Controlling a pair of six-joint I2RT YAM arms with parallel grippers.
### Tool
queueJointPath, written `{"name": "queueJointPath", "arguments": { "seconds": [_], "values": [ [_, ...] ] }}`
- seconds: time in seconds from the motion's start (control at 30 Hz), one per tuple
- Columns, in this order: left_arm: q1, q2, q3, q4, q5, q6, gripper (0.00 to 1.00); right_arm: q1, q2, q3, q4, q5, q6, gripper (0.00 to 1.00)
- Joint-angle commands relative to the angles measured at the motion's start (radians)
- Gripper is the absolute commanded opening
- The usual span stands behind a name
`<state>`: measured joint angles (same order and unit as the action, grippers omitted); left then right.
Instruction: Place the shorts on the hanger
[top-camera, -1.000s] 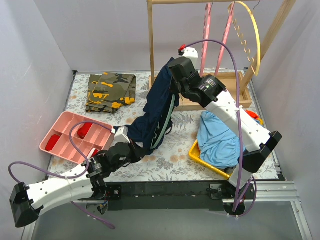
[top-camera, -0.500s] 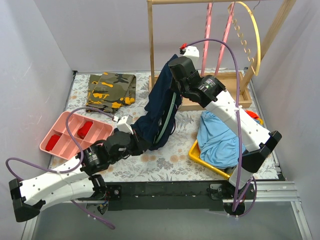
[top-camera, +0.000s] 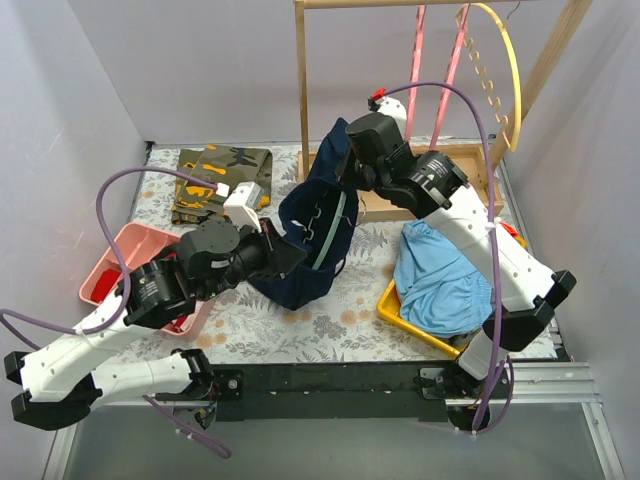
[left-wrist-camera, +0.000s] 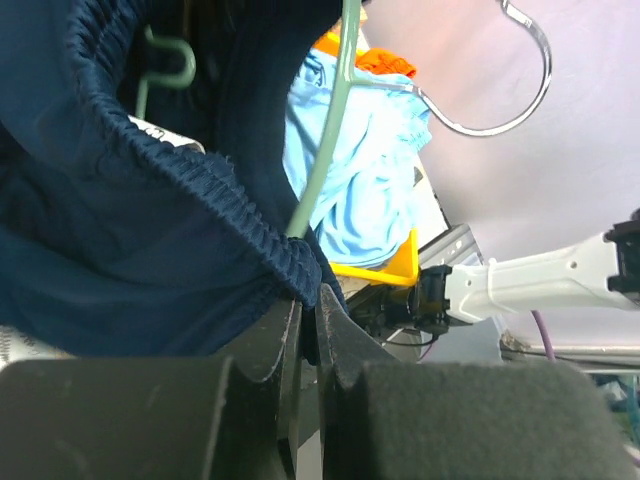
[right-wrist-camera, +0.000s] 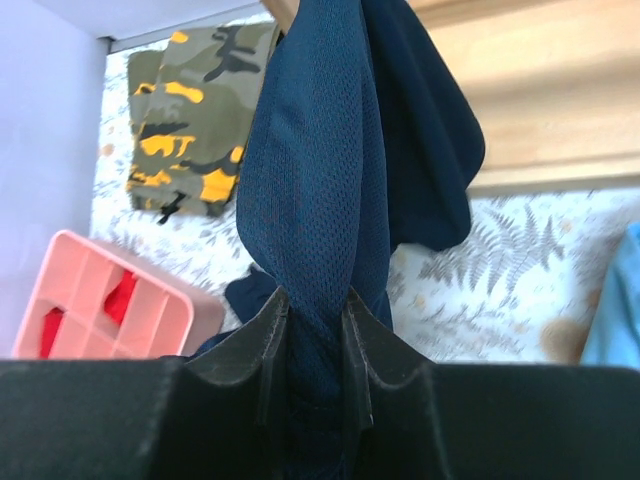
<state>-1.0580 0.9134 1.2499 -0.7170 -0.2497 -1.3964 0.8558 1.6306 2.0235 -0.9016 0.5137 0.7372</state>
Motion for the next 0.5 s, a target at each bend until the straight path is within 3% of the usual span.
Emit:
{"name": "queueJointPath", "arguments": {
  "seconds": [0.0, 0.17, 0.23, 0.47],
  "values": [
    [-0.005, 0.022, 0.126, -0.126, 0.013, 0.065, 0.00, 0.003, -0.043, 0.049, -0.046, -0.078, 0.119, 0.01],
    [-0.005, 0.096, 0.282, -0.283, 0.072, 0.109, 0.00, 0.002, 0.008, 0.121, -0.131, -0.170, 0.113, 0.01],
    [-0.005, 0.113, 0.276, -0.331, 0.078, 0.123, 0.00, 0.002, 0.017, 0.097, -0.137, -0.159, 0.105, 0.01],
    [-0.005, -0.016, -0.143, -0.162, 0.093, 0.076, 0.00, -0.020, 0.133, -0.009, -0.163, -0.170, 0.083, 0.01]
  ]
}}
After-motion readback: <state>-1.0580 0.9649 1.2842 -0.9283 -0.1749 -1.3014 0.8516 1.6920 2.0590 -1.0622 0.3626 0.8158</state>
